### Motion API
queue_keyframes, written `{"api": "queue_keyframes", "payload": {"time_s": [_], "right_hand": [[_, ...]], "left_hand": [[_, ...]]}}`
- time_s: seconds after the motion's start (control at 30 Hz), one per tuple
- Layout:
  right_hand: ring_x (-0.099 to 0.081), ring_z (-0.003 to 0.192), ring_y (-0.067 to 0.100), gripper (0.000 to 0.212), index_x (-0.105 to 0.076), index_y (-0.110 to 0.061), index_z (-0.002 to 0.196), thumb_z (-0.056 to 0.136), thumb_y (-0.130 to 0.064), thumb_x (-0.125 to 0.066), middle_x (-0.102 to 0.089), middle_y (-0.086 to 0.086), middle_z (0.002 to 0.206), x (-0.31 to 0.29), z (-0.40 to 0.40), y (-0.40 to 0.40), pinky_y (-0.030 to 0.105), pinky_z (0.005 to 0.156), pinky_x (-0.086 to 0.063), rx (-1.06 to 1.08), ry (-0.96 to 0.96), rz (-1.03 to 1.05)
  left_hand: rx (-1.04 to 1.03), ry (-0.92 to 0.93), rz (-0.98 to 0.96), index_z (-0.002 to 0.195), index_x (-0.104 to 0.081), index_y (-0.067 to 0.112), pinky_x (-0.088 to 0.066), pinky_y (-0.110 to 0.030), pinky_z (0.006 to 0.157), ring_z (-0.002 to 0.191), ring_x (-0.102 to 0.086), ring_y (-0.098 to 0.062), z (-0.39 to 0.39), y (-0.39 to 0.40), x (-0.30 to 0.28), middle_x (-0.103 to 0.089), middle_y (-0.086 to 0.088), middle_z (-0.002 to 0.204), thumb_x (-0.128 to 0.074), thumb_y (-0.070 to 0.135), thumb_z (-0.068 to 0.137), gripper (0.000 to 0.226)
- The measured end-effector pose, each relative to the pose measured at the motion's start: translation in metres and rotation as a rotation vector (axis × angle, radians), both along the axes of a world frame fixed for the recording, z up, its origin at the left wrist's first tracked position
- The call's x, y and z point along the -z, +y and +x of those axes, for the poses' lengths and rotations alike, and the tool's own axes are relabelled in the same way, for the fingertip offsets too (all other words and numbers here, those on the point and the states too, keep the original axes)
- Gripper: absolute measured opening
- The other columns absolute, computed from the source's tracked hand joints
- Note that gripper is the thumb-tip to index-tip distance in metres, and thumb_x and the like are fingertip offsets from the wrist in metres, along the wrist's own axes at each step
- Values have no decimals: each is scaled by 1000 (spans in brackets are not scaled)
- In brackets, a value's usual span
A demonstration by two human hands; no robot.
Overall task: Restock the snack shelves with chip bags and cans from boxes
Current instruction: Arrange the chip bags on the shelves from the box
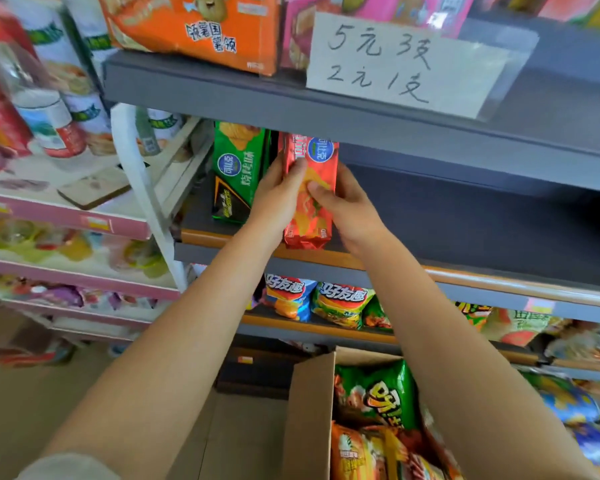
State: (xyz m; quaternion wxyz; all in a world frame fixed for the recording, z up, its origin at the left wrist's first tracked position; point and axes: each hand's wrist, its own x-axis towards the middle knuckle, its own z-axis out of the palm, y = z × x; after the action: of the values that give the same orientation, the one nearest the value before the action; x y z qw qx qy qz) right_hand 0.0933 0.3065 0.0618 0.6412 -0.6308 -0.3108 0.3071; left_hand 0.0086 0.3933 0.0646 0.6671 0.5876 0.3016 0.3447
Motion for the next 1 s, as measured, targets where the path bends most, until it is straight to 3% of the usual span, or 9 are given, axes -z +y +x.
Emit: {"api": "queue_keyframes", "payload": {"time_s": [0.13,0.23,0.33,0.47,0.53,0.6,0.7,0.83,1.0], "right_hand": [[-64,109,12,52,-39,-6,147,98,2,-55,-61,10,132,12,16,22,27,94,-54,43,-91,3],[-65,109,9,56,-38,-13,148,97,-10,-62,-63,2,130,24,23,34,28,92,-54,74,-111,-69],[-67,107,11,60,-44,-22,140,89,-27,-74,-67,-2,124,36,23,38,35,92,-57,78,-90,-167],[-65,109,10,61,-44,-25,138,87,-39,-75,-65,-6,124,37,19,45,37,95,-55,118,-101,-198],[-64,107,7,63,-43,-24,140,88,-40,-73,-65,-8,124,36,16,51,31,91,-55,149,-123,-197],[-64,108,7,72,-39,-29,144,85,-48,-74,-65,-10,126,34,12,57,29,90,-55,147,-143,-191],[-67,108,5,86,-37,-35,145,74,-60,-77,-67,-15,123,29,9,66,35,95,-56,141,-143,-176],[-68,104,2,76,-43,-30,140,77,-54,-78,-69,-15,116,25,10,79,36,98,-55,168,-137,-123],[-68,102,4,64,-48,-28,138,84,-45,-76,-70,-14,113,29,8,86,35,97,-56,240,-82,-94]], "left_hand": [[33,117,133,146,-48,28,-48,-33,104,118,-60,-14,11,17,4,-61,0,137,-51,42,99,48],[108,219,242,150,-41,31,-44,-28,104,123,-56,-14,7,23,6,-57,3,142,-50,30,103,48],[122,203,448,144,-48,23,-49,-31,101,116,-60,-13,-14,14,16,-61,2,132,-55,23,97,48],[-362,23,699,117,-66,7,-53,-38,89,101,-60,-20,-51,18,28,-57,-3,111,-58,4,83,35],[-495,119,665,124,-59,5,-46,-39,99,112,-55,-25,-52,37,33,-55,-10,119,-63,10,77,48],[-370,239,521,138,-46,6,-41,-39,107,124,-51,-24,-44,58,33,-54,-11,131,-70,29,72,74],[-181,245,341,147,-36,17,-44,-39,108,124,-56,-11,-36,78,32,-57,2,136,-78,47,62,99],[-154,196,256,146,-41,25,-46,-36,106,116,-60,-3,-31,91,36,-64,13,127,-86,43,64,95],[-135,108,212,148,-38,19,-48,-34,104,117,-61,-5,-23,81,37,-63,7,131,-80,47,65,97]]}}
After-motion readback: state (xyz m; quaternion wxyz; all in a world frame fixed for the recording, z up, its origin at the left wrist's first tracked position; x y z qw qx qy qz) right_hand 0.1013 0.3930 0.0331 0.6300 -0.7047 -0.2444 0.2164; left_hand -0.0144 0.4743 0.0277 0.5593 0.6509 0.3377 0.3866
